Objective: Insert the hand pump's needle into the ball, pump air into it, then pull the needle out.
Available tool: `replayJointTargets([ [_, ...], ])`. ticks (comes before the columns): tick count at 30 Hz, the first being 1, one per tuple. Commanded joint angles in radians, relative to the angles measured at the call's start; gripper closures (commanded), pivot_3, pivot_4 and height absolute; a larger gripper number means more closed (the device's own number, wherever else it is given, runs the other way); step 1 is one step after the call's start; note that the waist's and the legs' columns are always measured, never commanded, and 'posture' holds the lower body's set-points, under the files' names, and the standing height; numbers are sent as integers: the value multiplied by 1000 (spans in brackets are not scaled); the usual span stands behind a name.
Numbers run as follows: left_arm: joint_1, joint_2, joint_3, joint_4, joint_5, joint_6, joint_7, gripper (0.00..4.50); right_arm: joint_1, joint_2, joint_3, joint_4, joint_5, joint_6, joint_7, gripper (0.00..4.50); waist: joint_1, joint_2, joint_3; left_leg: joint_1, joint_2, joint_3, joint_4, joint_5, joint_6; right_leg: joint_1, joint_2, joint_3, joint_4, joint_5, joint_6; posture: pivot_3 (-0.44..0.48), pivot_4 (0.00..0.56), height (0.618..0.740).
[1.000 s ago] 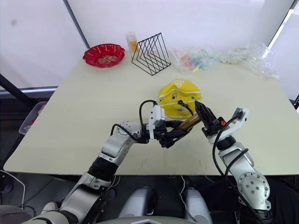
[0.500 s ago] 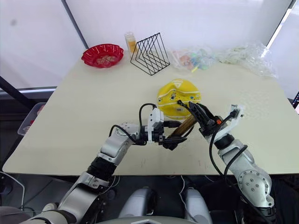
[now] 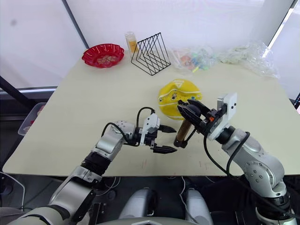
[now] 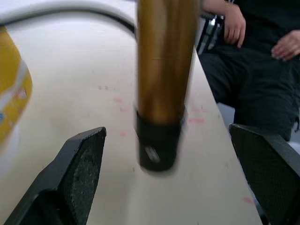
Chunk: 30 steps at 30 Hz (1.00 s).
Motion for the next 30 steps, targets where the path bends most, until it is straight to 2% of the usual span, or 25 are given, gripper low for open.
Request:
replayJointTargets([
  [1, -8, -2, -10, 3, 8, -21, -33, 51, -33, -21, 9, -67, -13, 3, 38, 2437, 1, 0, 0, -1, 0, 0, 0, 0, 0, -1, 0, 0, 0, 0, 0, 0, 150, 737],
  [10, -74, -59, -9, 151, 42, -104, -66, 51, -47, -61, 19, -63, -14, 26, 127, 2437, 2, -1, 0, -1, 0, 0, 0, 0, 0, -1, 0, 0, 0, 0, 0, 0, 150, 737],
  [13, -100, -74, -7, 197, 43, -126, -94, 929, -48, -63, 19, -60, -15, 30, 144, 2437, 1, -1, 0, -1, -1, 0, 0, 0, 0, -1, 0, 0, 0, 0, 0, 0, 150, 737],
  [16, -116, -83, -12, 231, 62, -155, -104, 2300, -45, -61, 20, -58, -22, 30, 155, 2437, -1, -1, 0, -2, -1, 1, 0, 0, 0, -1, 0, 1, 0, 0, 0, 0, 150, 737],
  [30, -126, -109, 12, 288, 80, -209, -110, 2300, -18, -51, 13, -53, -50, 19, 190, 2437, 1, -1, 1, -2, 0, 0, 0, 0, 0, -1, 0, 0, 0, 0, 0, 0, 150, 737],
])
